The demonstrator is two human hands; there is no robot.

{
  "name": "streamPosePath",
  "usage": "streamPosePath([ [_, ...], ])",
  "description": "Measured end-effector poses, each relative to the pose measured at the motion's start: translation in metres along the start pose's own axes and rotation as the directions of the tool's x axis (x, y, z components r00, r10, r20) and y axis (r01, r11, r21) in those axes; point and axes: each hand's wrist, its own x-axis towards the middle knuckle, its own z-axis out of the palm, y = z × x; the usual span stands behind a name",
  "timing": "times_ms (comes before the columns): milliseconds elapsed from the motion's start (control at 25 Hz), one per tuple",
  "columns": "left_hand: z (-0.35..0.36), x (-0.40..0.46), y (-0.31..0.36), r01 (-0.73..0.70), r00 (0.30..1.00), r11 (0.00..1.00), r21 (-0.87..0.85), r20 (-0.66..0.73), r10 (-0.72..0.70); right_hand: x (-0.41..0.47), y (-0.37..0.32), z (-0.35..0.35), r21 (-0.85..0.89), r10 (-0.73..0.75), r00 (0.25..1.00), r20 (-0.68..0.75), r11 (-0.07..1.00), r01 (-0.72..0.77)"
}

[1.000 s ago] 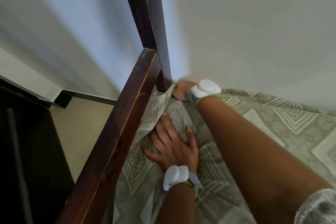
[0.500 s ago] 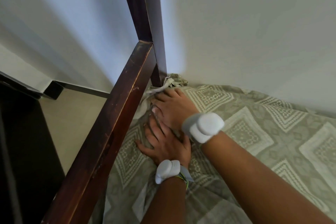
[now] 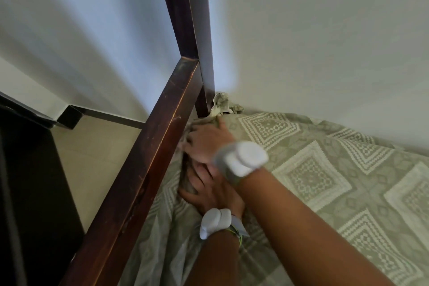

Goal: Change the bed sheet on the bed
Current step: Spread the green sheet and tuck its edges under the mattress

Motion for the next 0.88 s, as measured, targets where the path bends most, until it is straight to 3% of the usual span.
streamPosePath([
  [40,0.002,-0.022,-0.003,-0.116,0.989,0.982,0.146,-0.079,0.129,-0.014,0.015,0.003,0.064,0.009,0.98,-0.199,0.998,0.004],
  [80,0.006,-0.044,-0.013,-0.216,0.971,0.956,0.198,-0.061,0.232,-0.025,0.03,0.003,0.134,0.071,0.943,-0.325,0.991,-0.029],
  [120,0.007,-0.07,-0.022,-0.262,0.949,0.939,0.221,-0.117,0.293,-0.03,0.04,0.004,0.187,0.134,0.923,-0.36,0.98,-0.069],
  [240,0.006,-0.111,-0.086,-0.281,0.888,0.87,0.406,-0.233,0.396,-0.016,0.052,0.002,0.219,0.189,0.958,-0.217,0.965,-0.14],
  [520,0.011,-0.107,-0.087,-0.268,0.9,0.88,0.393,-0.224,0.374,0.041,0.073,-0.009,0.326,0.203,0.967,0.153,0.913,-0.243],
  [680,0.012,-0.108,-0.087,-0.271,0.876,0.876,0.398,-0.274,0.396,0.011,0.075,-0.009,0.347,0.215,0.976,-0.039,0.919,-0.188],
  [760,0.012,-0.109,-0.088,-0.276,0.868,0.881,0.385,-0.293,0.4,-0.026,0.089,-0.001,0.272,0.343,0.931,-0.128,0.915,-0.299],
  [800,0.012,-0.11,-0.089,-0.278,0.867,0.876,0.393,-0.289,0.405,-0.047,0.1,0.002,0.209,0.412,0.903,-0.124,0.9,-0.382],
  [880,0.014,-0.109,-0.09,-0.271,0.865,0.876,0.4,-0.298,0.403,-0.064,0.124,0.002,0.21,0.474,0.88,0.042,0.857,-0.471],
])
